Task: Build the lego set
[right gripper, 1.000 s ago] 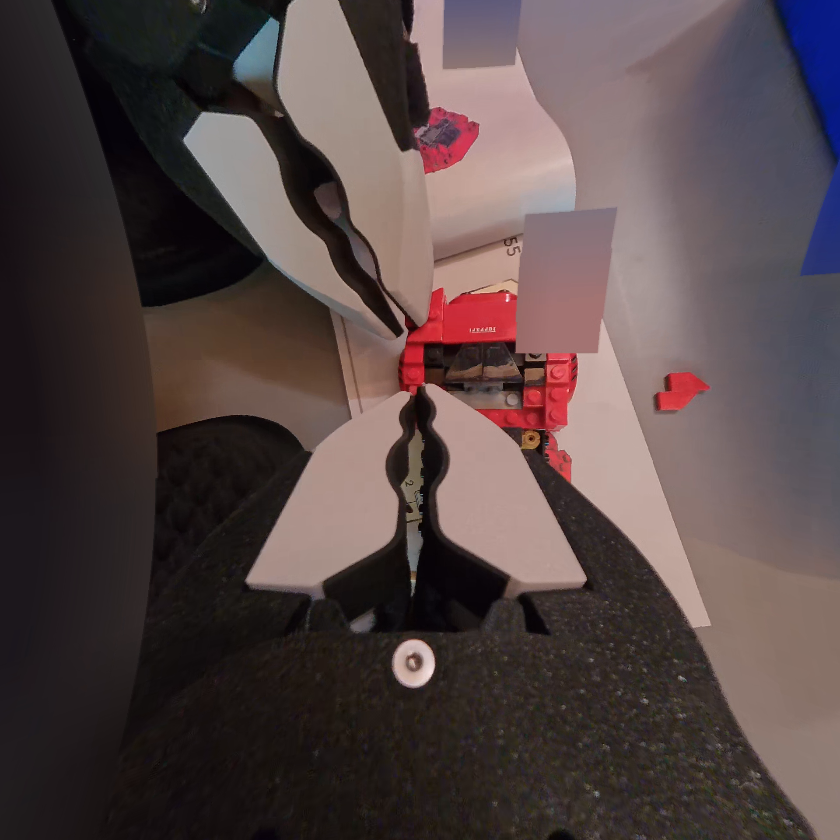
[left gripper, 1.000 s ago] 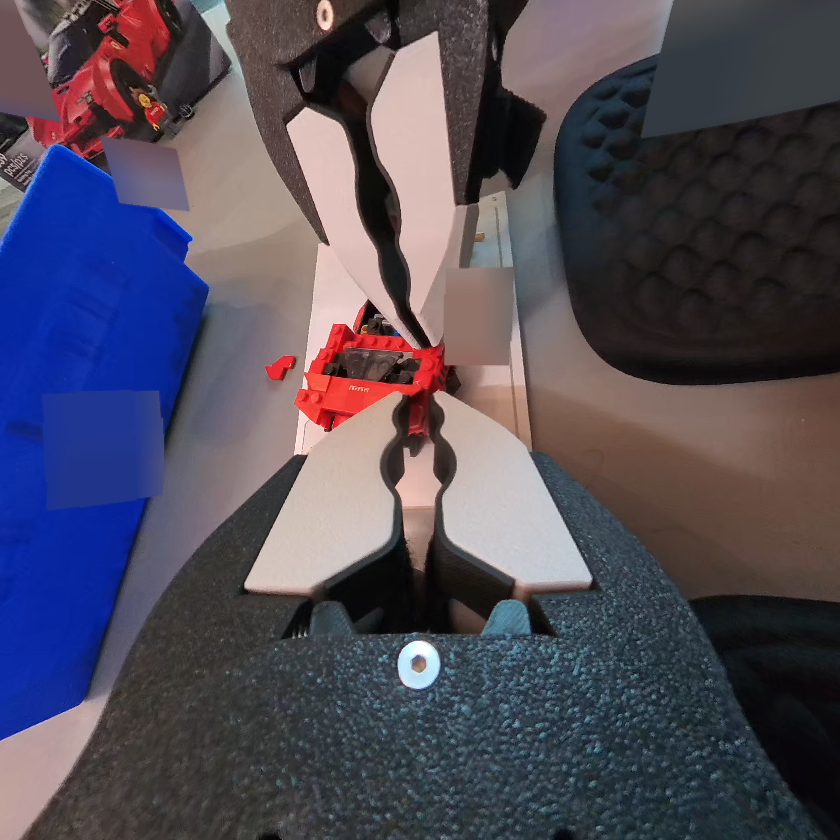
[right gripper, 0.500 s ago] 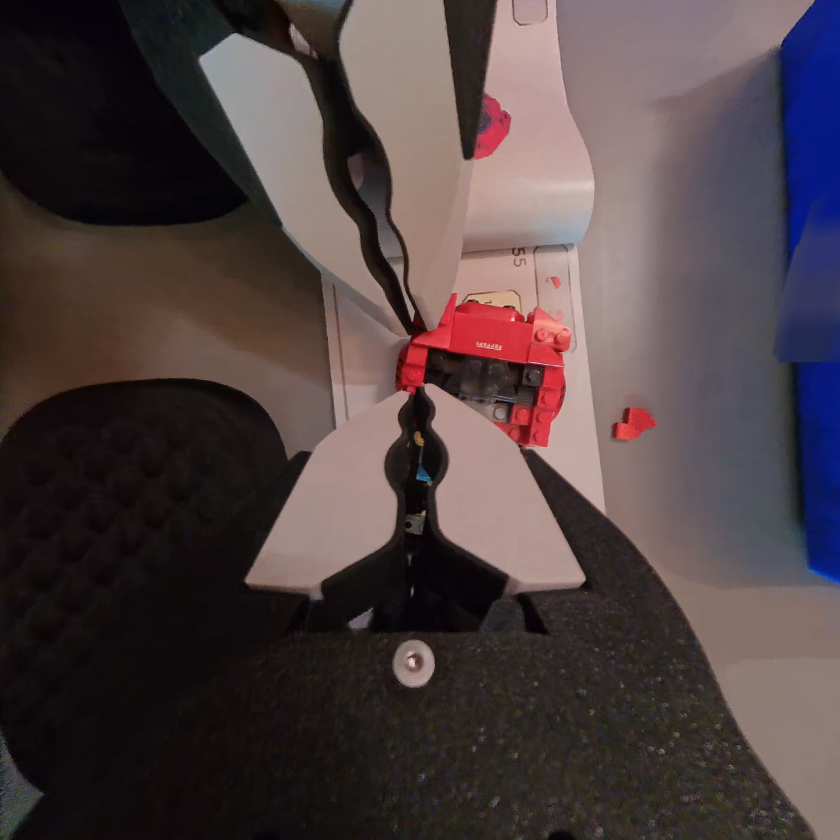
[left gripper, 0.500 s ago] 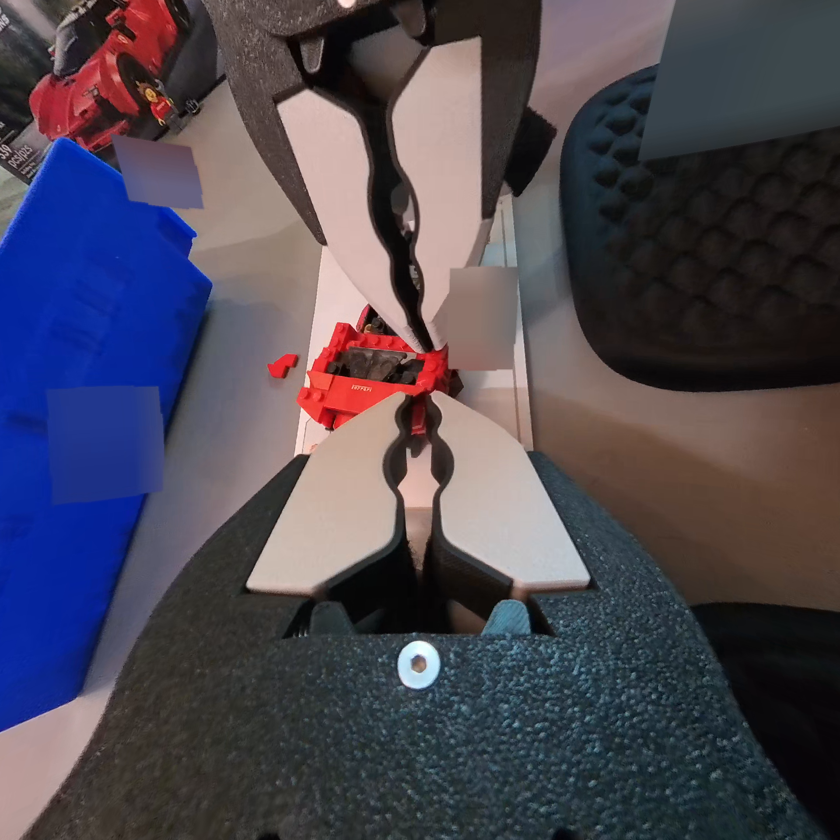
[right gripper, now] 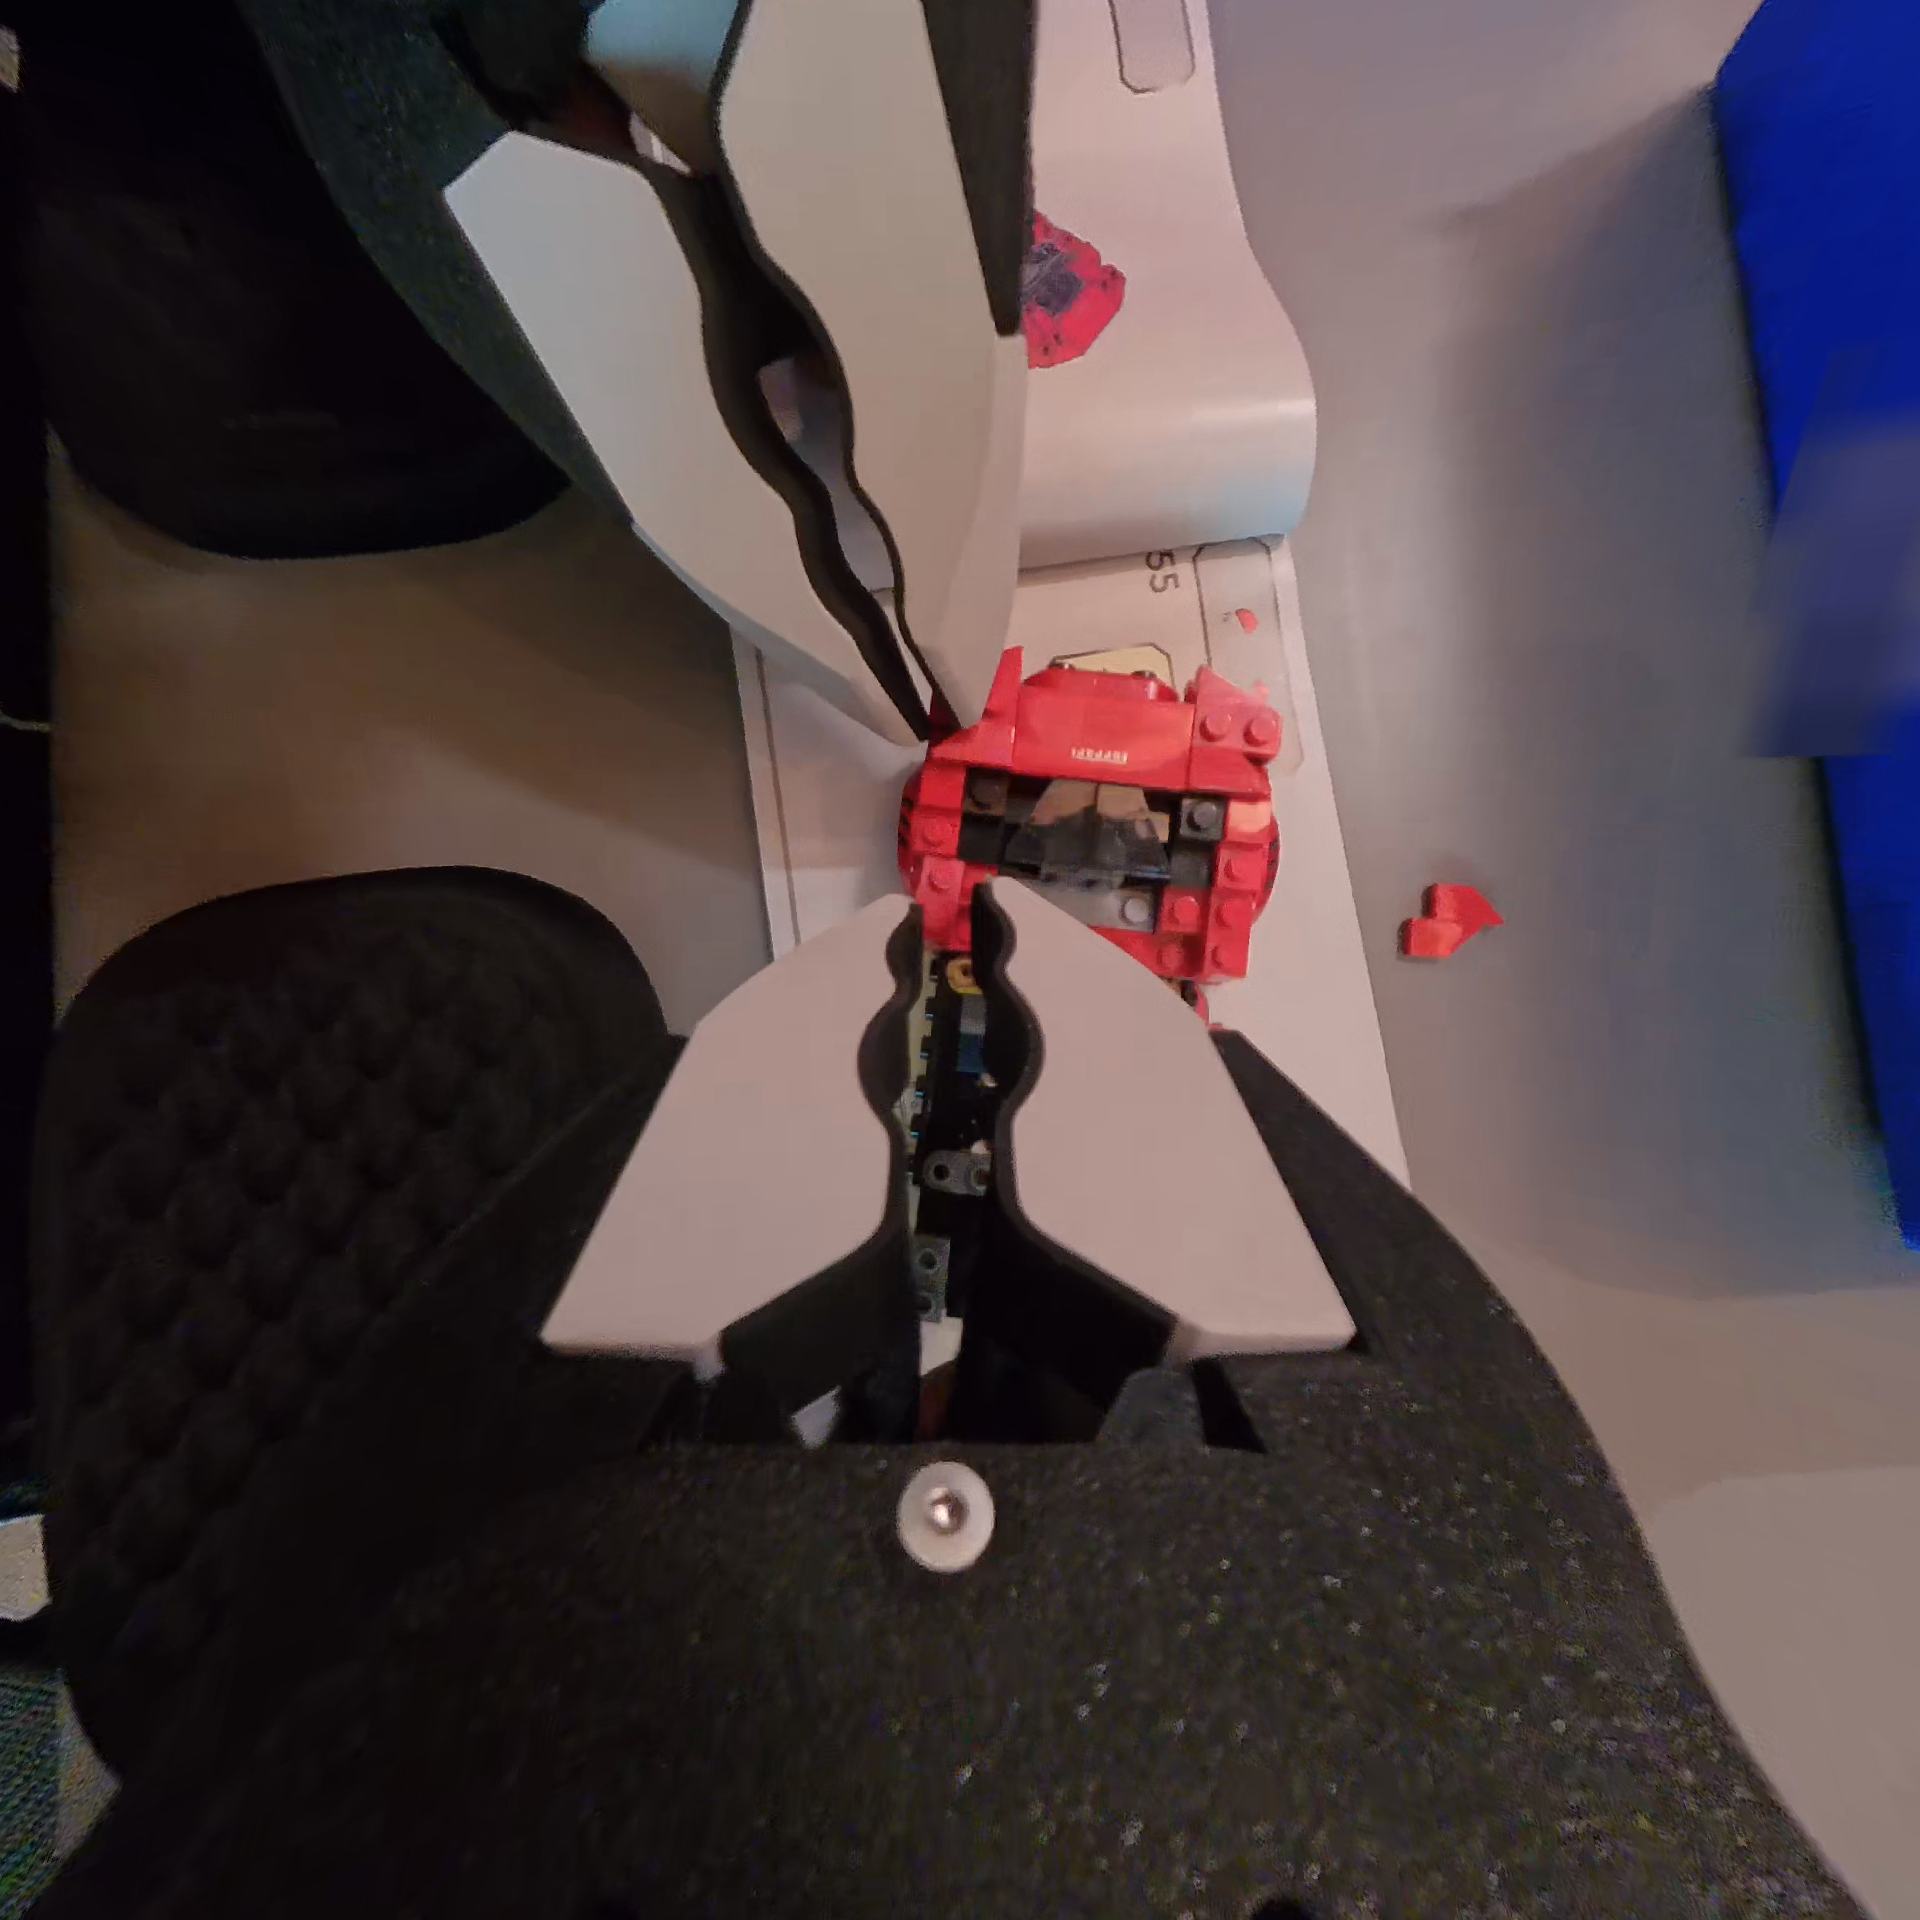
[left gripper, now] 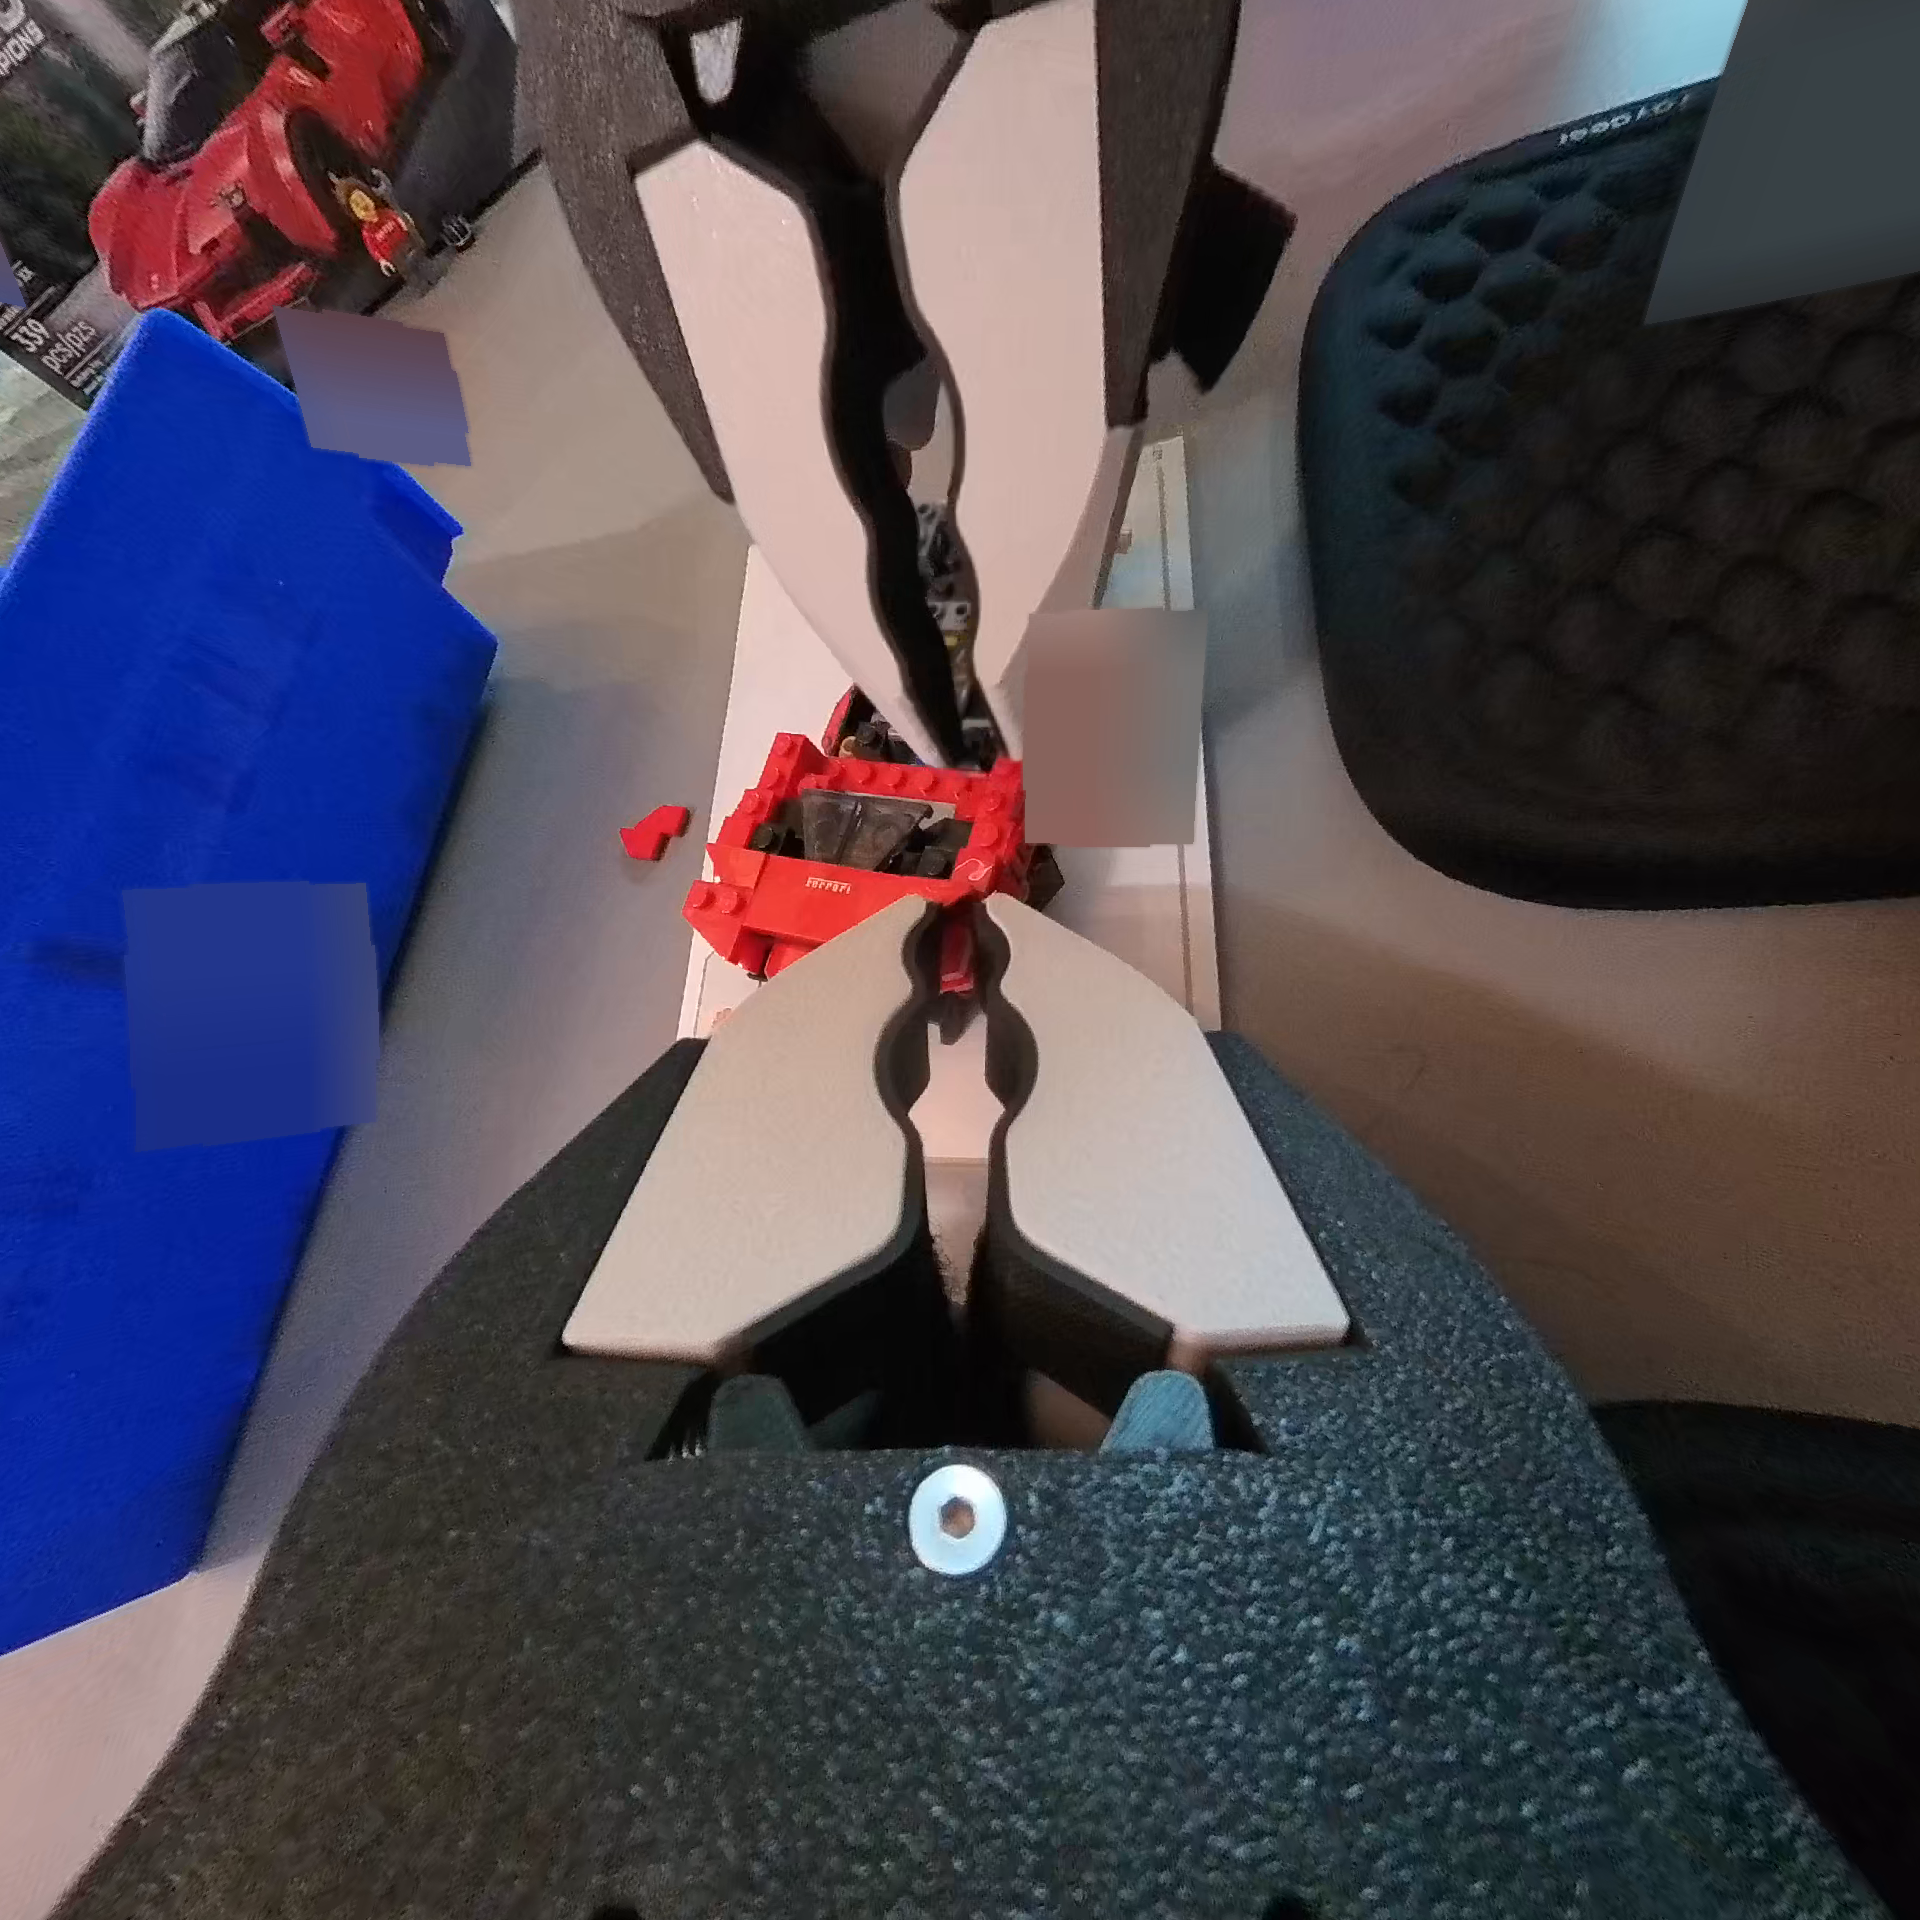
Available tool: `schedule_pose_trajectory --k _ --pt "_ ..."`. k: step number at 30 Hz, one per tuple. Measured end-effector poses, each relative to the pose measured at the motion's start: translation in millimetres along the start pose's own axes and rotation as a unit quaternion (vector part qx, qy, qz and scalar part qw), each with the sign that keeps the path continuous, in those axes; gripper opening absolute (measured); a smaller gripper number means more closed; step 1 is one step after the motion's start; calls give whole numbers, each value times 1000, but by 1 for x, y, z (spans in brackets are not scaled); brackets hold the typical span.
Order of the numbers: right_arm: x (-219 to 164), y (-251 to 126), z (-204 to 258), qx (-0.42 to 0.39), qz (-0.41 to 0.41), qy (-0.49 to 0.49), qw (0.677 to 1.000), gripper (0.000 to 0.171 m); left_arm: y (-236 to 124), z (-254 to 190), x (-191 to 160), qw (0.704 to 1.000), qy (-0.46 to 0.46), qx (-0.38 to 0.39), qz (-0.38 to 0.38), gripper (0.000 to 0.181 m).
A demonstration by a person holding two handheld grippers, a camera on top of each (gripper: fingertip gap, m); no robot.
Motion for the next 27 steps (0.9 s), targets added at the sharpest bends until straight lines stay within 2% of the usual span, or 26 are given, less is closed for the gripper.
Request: schedule_pose_trajectory --k 7,9,19,23,27 --pt "-8 6 2 23 -14 72 997 14 0 0 0 1000 1 0 0 5" --pt "-8 8 3 18 -13 63 998 9 1 0 0 1000 1 1 1 5" --pt "-8 7 4 -32 13 14 999 9 -3 4 2 1000 6 0 -6 10" --pt "-8 7 4 -42 17 11 999 9 -8 18 10 999 -27 2 -39 1" --pt "-8 7 4 -43 20 11 999 9 0 27 12 998 -51 -31 -20 0"
Point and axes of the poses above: each gripper's, where its closed fingertips meet, y out along the fingers, x out of its top, z = x × y across the jaws, the point moved 2 cm from there along -y, back along the fingers, and after that the axes turned 1 degree about -z, right-handed, at the moved point
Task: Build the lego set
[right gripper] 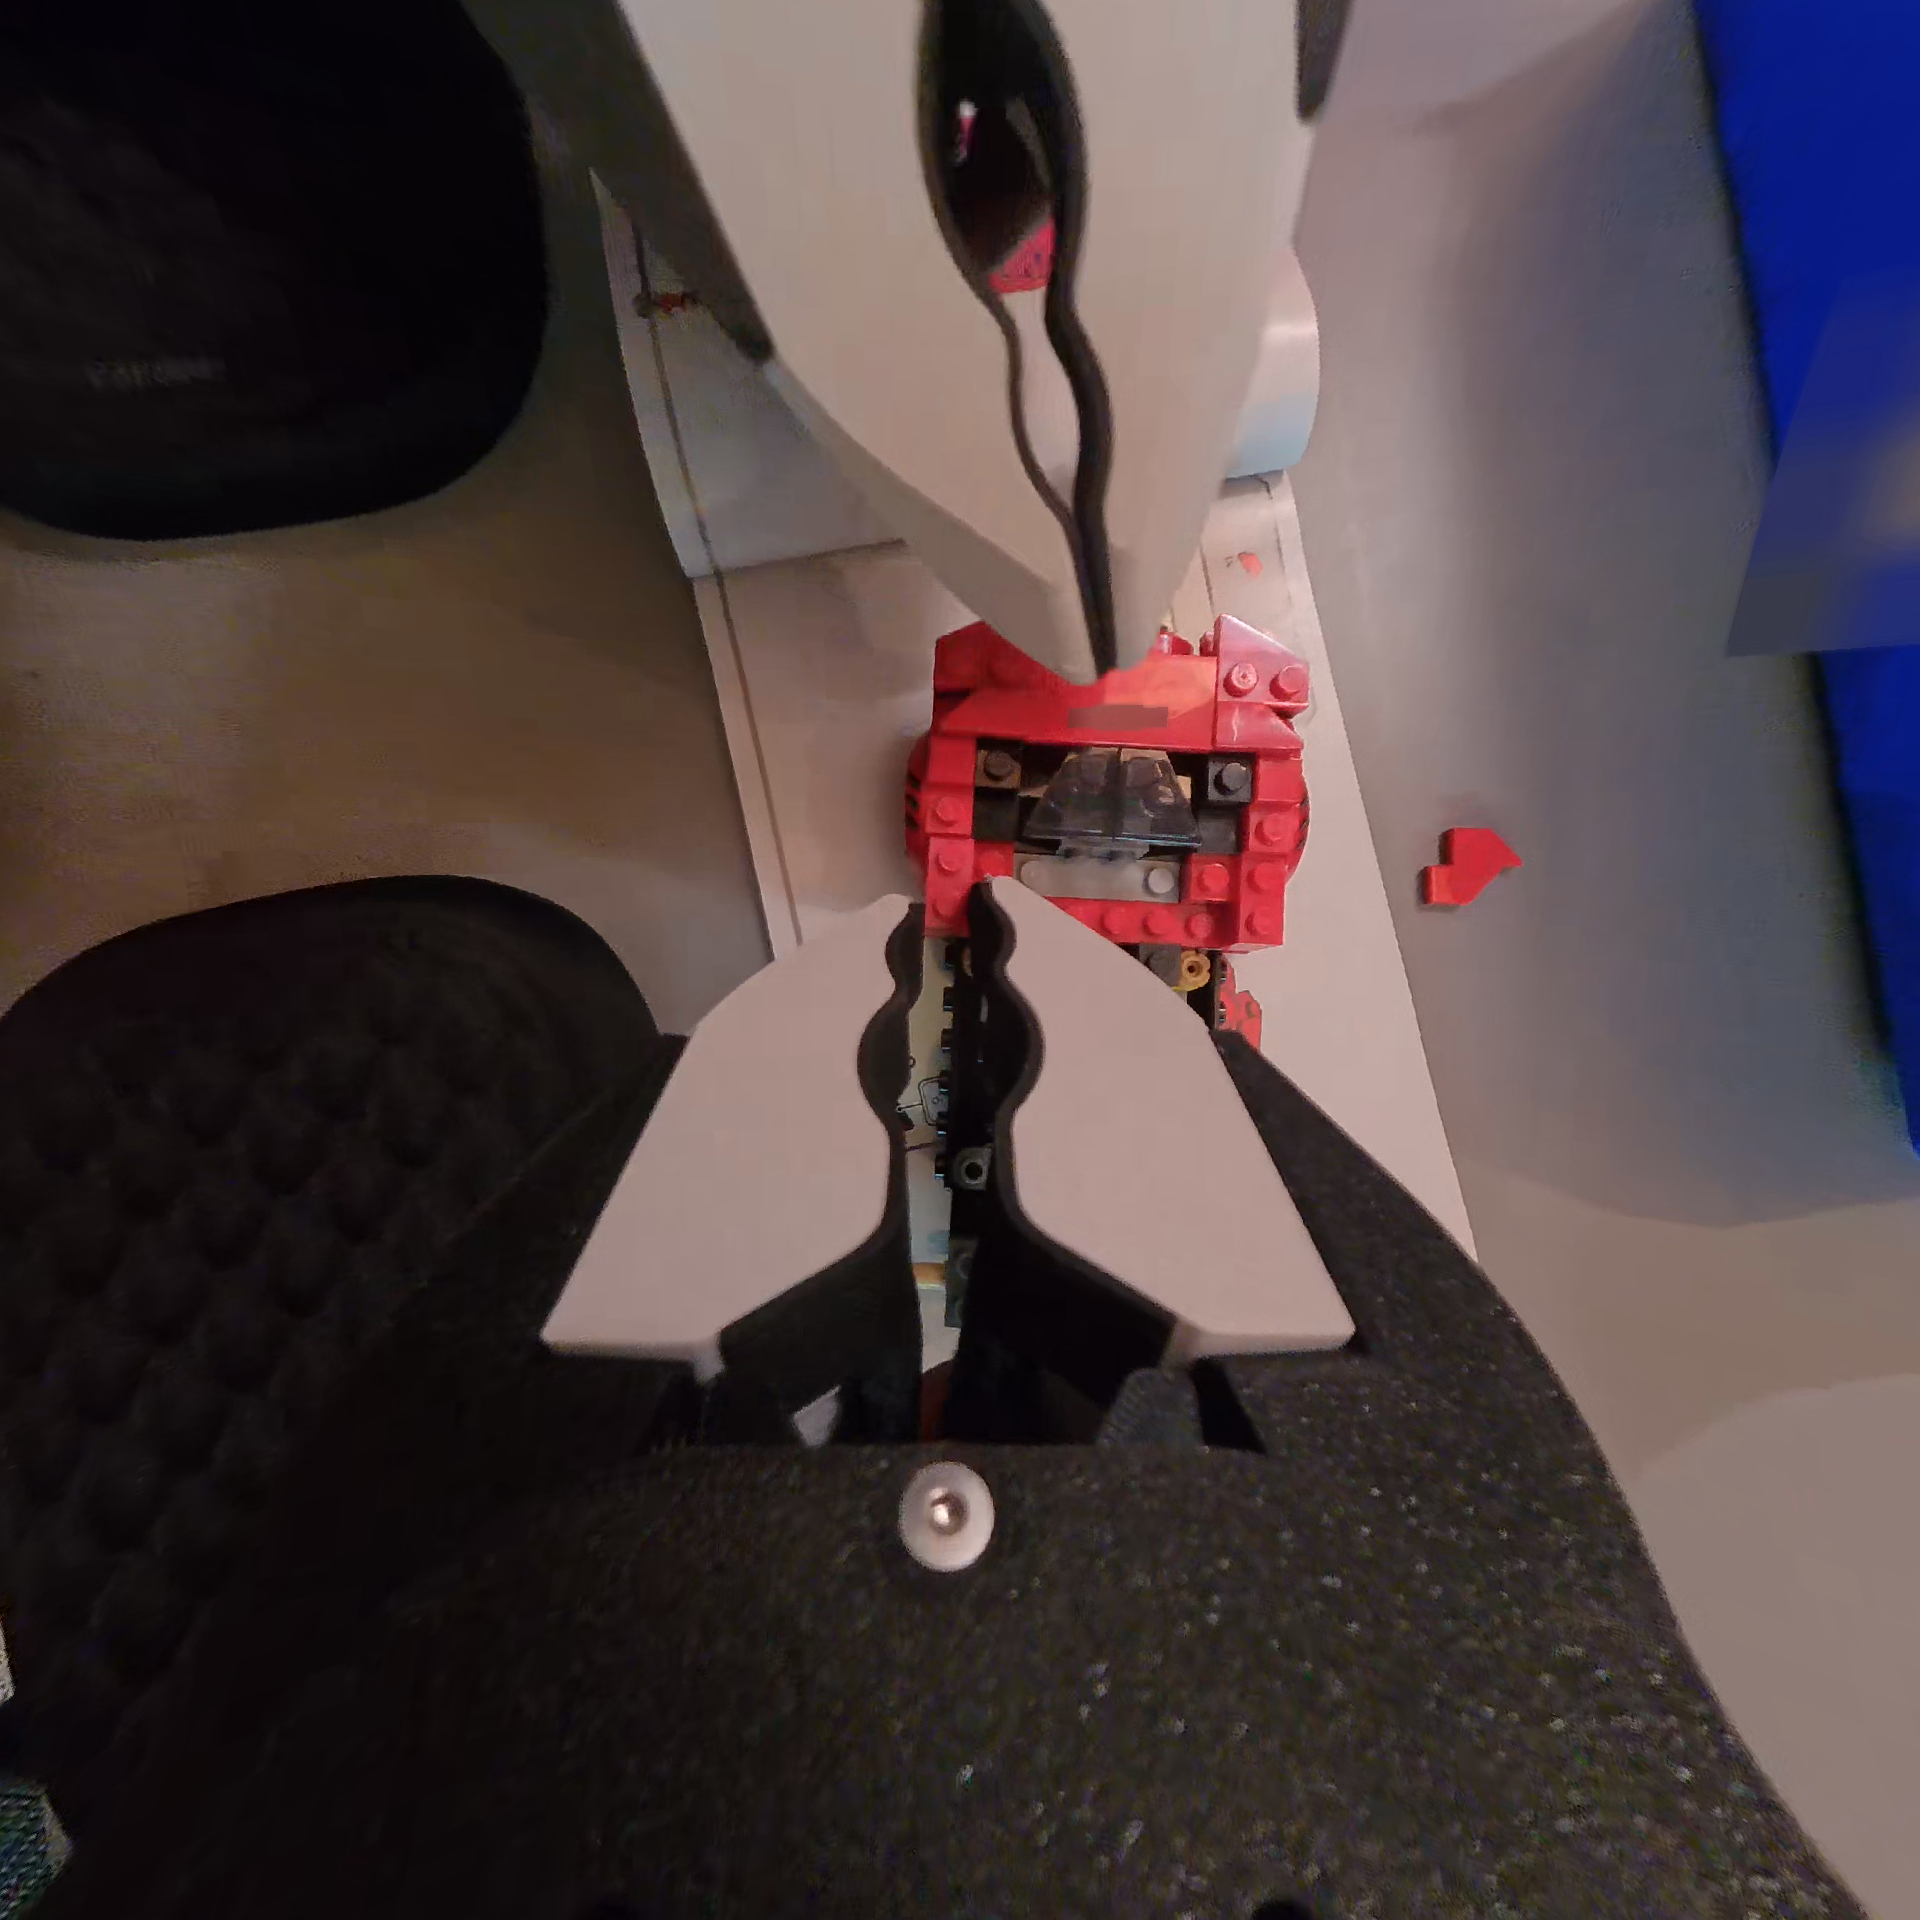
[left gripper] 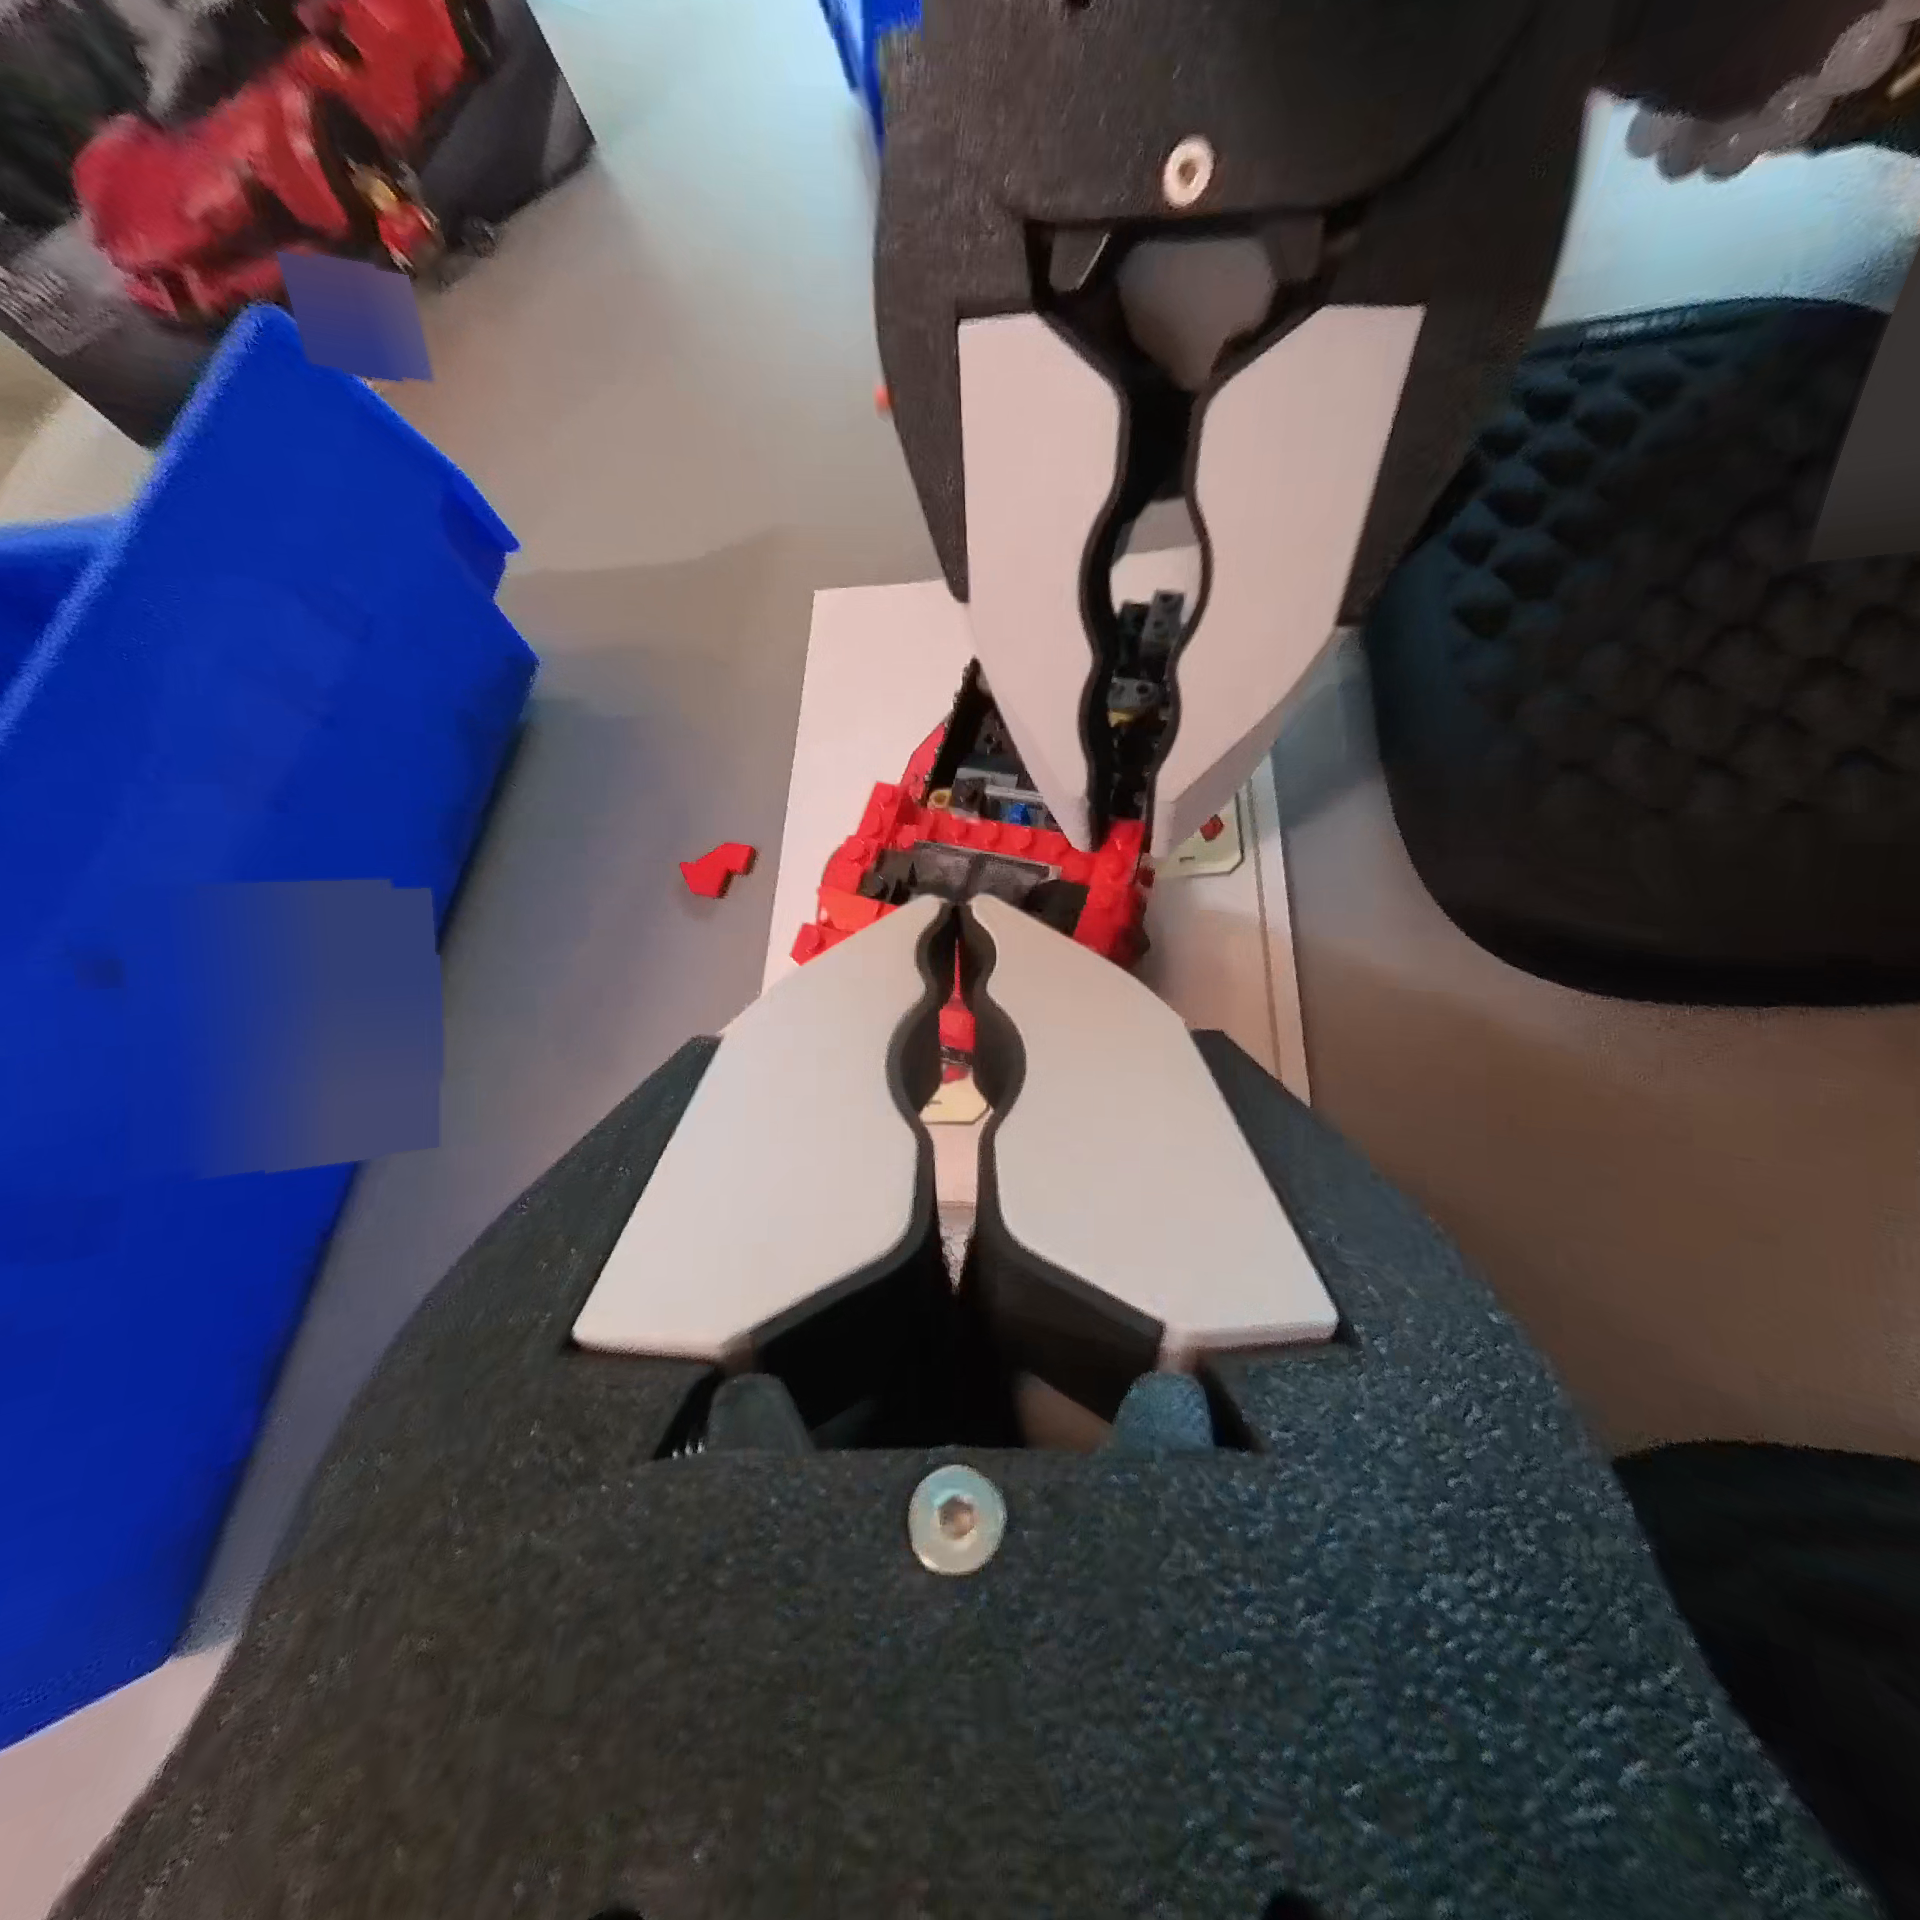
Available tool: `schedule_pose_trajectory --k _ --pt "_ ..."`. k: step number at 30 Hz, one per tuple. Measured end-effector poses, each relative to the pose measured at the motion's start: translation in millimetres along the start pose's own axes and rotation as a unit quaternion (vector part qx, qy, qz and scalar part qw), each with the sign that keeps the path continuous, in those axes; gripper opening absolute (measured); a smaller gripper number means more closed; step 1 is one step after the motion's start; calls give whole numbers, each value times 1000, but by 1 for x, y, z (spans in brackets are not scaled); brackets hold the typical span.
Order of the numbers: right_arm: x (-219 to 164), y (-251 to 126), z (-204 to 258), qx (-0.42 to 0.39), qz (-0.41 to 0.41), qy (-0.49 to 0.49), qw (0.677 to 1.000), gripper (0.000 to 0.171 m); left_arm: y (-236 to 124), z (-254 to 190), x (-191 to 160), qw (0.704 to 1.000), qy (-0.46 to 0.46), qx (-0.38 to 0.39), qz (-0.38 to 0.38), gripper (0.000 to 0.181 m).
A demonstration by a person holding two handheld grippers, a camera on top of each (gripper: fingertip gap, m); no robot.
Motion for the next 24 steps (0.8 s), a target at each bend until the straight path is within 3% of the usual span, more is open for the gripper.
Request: schedule_pose_trajectory --k 6,16,24 --pt "0 0 0 -5 5 -4 1000 9 11 2 -10 998 -32 -41 42 0" --pt "1 0 1 -42 33 -37 998 9 11 2 -11 998 -27 -33 56 0" --pt "0 2 -1 -21 32 7 999 9 11 1 -10 998 -24 -33 52 0"
Point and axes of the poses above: each gripper's, where its closed fingertips meet, y out along the fingers, x out of its top, z = x × y across the jaws, the point moved 2 cm from there along -y, back along the fingers, and after that the axes turned 1 degree about -z, right-handed, at the moved point
